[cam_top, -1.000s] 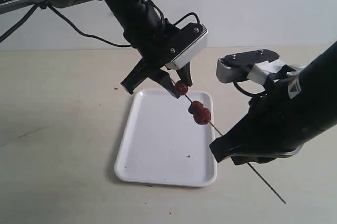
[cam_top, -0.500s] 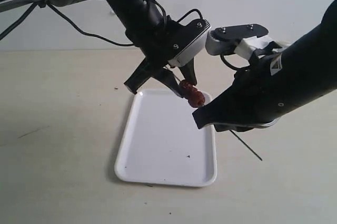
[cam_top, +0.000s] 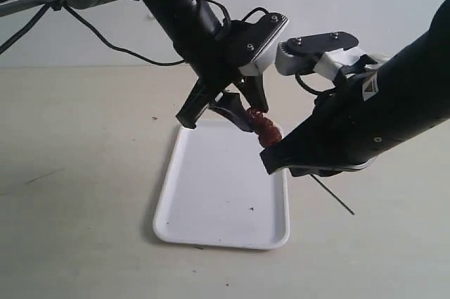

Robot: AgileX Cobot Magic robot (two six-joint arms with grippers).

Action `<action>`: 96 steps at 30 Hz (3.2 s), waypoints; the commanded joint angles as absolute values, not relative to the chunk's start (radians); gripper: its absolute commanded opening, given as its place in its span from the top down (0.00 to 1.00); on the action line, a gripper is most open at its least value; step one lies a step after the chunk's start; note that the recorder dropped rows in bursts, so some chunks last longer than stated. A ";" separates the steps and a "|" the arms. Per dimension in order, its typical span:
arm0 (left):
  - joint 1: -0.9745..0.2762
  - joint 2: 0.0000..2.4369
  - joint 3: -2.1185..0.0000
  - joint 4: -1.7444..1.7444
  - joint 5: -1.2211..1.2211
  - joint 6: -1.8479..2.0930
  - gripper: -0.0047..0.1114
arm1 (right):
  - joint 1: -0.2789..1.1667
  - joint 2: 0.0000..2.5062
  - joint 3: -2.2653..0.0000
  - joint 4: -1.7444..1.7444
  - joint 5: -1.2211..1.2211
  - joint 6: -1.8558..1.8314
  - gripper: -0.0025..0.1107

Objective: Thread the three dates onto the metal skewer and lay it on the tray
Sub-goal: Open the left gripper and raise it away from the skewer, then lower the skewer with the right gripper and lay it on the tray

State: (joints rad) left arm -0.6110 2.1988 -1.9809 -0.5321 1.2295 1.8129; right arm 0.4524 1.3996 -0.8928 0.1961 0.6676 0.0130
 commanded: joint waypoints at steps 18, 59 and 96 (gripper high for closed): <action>-0.615 2.150 -1.978 -0.605 1.221 1.663 0.47 | 0.454 1.401 -0.906 0.000 0.658 0.179 0.98; -0.192 1.592 -1.630 -0.564 1.102 0.589 0.96 | 0.632 1.625 -0.906 -0.242 0.403 1.017 0.98; -0.138 1.368 -1.252 -0.598 0.747 0.545 0.96 | 0.780 1.998 -1.089 -0.788 0.503 1.702 0.98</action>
